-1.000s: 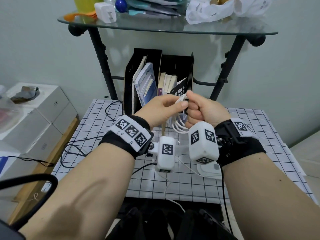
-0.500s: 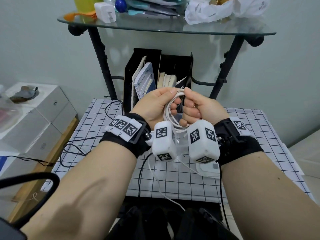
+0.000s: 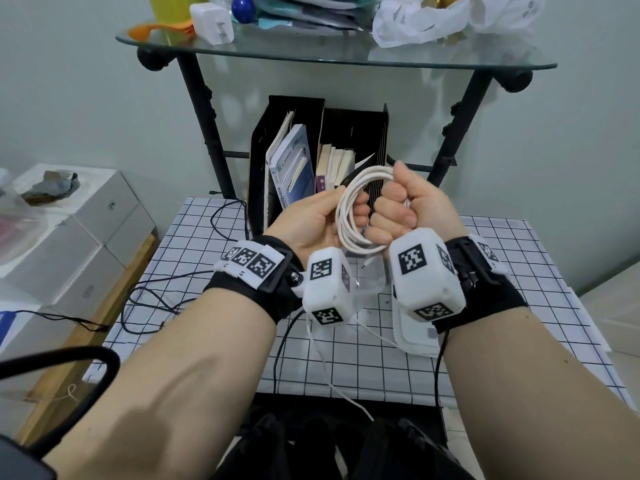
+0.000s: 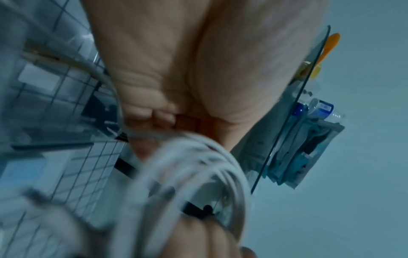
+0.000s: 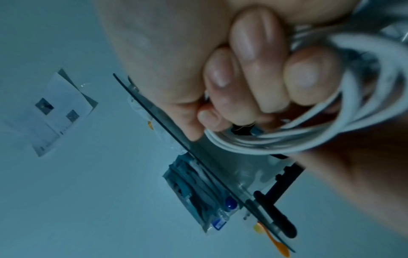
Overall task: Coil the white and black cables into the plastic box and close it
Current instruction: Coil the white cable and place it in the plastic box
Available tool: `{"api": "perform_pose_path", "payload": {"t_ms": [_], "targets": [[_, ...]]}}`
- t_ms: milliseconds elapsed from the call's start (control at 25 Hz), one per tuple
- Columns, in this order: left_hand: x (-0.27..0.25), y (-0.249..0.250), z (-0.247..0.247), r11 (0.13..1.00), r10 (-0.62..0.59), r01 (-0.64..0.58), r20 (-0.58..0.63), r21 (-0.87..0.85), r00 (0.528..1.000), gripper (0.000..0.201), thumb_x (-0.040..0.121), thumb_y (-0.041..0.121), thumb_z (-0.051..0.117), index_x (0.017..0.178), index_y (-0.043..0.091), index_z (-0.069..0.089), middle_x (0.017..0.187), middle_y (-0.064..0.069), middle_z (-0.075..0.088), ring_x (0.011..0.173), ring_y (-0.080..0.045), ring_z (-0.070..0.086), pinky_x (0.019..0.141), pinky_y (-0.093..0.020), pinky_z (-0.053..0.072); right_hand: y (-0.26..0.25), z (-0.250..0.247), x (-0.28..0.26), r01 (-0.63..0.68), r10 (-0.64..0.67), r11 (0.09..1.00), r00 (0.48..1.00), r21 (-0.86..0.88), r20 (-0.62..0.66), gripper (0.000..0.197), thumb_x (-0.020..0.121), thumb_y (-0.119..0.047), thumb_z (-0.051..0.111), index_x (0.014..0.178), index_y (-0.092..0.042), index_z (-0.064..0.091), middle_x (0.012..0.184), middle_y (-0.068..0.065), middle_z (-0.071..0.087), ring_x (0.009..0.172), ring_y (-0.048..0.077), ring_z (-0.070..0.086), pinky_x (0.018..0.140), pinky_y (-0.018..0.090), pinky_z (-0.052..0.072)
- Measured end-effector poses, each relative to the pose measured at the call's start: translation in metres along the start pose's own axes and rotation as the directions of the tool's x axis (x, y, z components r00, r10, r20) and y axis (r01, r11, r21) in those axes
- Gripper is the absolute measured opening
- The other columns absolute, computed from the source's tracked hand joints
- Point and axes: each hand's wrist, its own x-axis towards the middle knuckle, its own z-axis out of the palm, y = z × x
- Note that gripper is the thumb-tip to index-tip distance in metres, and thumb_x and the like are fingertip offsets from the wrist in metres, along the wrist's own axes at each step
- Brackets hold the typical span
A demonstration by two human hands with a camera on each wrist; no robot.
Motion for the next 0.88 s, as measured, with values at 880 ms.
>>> {"api": "perform_pose_path", "payload": {"t_ms": [880], "targets": [[-0.009,-0.019,0.001,0.773,-0.154,0.066,0.086,0.63,0.984,0.008,0.093,0.004,0.053,0.091,0.011,0.058,0.073,-0.004,0.065,0.052,-0.01,0.056,0.057,-0.027,0.046,-0.039,-0.026,0.017,0.642,-0.48,0.747,0.703,0.177,-0.525,0.021,0.1,-0.018,0.04,0.079,-0.016,0.04,0.053,-0.001,0.044,0.042,0.017,0.046,0.056,0.025,0.048]]}}
